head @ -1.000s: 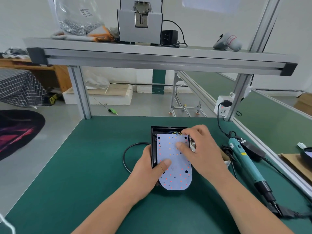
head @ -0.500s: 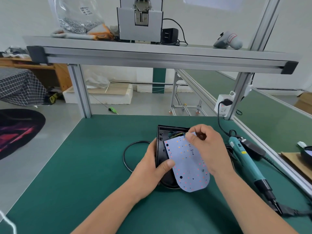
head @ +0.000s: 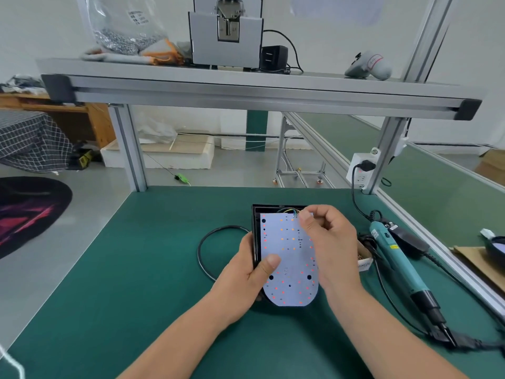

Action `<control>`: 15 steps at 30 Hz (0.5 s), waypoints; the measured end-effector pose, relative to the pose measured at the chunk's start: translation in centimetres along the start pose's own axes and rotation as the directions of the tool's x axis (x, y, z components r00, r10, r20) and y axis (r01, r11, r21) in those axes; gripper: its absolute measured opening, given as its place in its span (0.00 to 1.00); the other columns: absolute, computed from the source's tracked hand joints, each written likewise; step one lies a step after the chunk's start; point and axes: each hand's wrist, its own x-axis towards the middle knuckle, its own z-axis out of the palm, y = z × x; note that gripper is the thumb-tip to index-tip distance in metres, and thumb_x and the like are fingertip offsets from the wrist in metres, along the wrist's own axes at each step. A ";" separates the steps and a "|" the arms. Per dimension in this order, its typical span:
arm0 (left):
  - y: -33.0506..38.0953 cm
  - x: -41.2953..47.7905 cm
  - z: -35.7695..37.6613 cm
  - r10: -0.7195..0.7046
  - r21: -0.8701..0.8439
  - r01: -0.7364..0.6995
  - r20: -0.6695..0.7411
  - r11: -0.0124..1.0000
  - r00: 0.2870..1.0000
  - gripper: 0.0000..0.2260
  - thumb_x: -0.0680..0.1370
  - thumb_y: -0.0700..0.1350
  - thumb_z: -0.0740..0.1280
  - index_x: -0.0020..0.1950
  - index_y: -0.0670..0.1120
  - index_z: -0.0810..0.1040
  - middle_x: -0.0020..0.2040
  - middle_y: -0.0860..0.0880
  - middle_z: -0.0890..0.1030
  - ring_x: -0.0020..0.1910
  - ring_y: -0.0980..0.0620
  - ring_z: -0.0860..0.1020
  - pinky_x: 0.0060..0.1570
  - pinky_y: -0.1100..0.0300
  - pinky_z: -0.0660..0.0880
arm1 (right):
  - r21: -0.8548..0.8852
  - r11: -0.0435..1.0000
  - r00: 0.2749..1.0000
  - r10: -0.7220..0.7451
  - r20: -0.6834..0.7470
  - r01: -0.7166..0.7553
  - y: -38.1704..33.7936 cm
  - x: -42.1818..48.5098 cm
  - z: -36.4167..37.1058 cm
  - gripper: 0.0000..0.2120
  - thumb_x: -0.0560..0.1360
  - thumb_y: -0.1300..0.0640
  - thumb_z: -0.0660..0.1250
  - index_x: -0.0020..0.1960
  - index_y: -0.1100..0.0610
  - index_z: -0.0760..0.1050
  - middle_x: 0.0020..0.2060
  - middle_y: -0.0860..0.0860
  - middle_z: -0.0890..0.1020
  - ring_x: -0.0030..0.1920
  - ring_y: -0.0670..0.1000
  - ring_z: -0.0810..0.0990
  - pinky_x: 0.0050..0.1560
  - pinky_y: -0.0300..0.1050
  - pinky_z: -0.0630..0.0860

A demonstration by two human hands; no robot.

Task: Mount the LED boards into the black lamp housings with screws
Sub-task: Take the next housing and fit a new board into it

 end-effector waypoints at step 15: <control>0.2 -0.3 0.0 -0.004 -0.030 0.002 -0.078 1.000 0.997 0.20 0.79 0.53 0.68 0.70 0.58 0.70 0.63 0.65 0.82 0.64 0.62 0.80 0.66 0.54 0.77 | -0.156 0.987 0.980 0.063 0.188 -0.034 1.0 1.6 -0.8 0.17 0.74 0.53 0.81 0.59 0.46 0.79 0.54 0.46 0.83 0.53 0.43 0.81 0.57 0.45 0.77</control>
